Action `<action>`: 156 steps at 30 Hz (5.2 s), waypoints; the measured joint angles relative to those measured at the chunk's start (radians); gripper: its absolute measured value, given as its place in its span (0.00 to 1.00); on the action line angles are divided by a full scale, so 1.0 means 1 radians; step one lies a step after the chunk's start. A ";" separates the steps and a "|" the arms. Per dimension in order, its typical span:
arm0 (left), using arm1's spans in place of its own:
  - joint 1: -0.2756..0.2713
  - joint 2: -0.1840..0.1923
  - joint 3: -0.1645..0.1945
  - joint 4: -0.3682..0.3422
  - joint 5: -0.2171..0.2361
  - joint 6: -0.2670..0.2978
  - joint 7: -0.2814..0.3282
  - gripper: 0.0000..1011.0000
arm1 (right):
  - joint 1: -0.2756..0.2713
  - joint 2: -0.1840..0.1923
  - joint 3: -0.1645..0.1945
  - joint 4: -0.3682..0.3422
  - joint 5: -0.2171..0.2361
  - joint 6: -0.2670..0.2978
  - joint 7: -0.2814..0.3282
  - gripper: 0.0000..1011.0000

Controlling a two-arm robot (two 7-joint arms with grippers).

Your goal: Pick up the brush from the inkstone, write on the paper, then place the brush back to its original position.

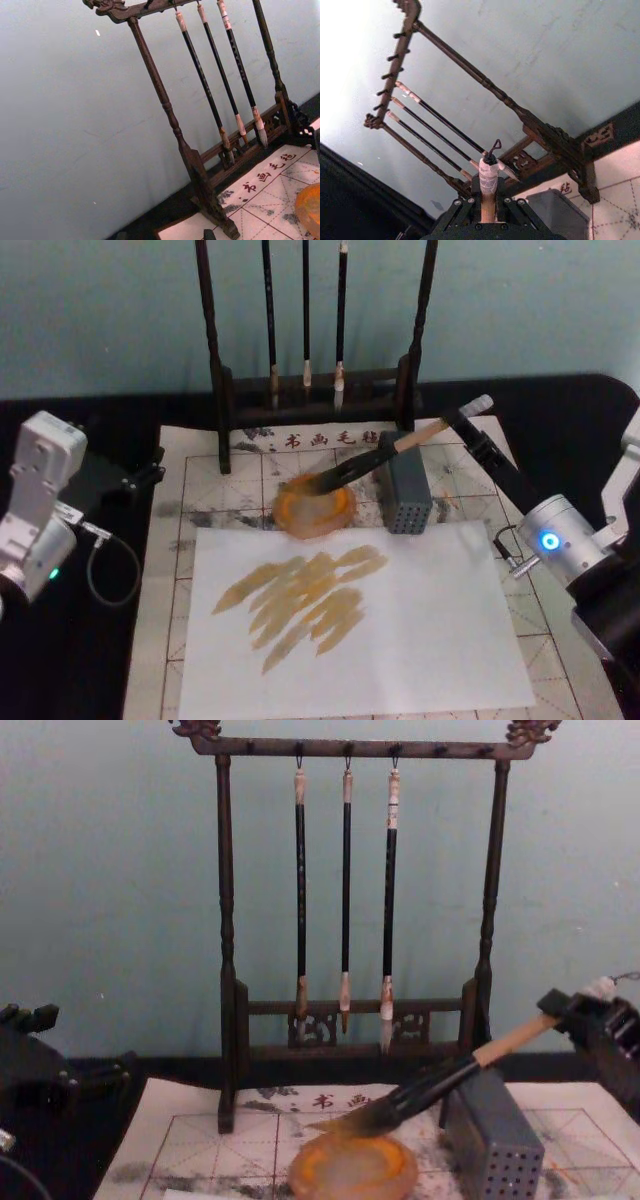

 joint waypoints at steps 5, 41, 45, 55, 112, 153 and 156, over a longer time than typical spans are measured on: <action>0.000 0.000 0.000 0.000 0.000 0.000 0.000 0.99 | -0.013 0.025 -0.004 -0.037 0.003 -0.008 0.007 0.17; 0.000 0.000 0.000 0.000 0.000 0.000 0.000 0.99 | -0.112 0.277 -0.105 -0.262 -0.099 -0.029 0.228 0.17; 0.000 0.000 0.000 0.000 0.000 0.000 0.000 0.99 | -0.102 0.294 -0.131 -0.264 -0.124 -0.023 0.262 0.17; 0.000 0.000 0.000 0.000 0.000 0.000 0.000 0.99 | -0.083 0.320 -0.172 -0.268 -0.155 -0.009 0.312 0.17; 0.000 0.000 0.000 0.000 0.000 0.000 0.000 0.99 | -0.032 0.322 -0.250 -0.224 -0.203 0.020 0.335 0.17; 0.000 0.000 0.000 0.000 0.000 0.000 0.000 0.99 | -0.042 0.333 -0.202 -0.196 -0.178 0.014 0.314 0.17; 0.000 0.000 0.000 0.000 0.000 0.000 0.000 0.99 | -0.044 0.334 -0.200 -0.195 -0.177 0.014 0.314 0.17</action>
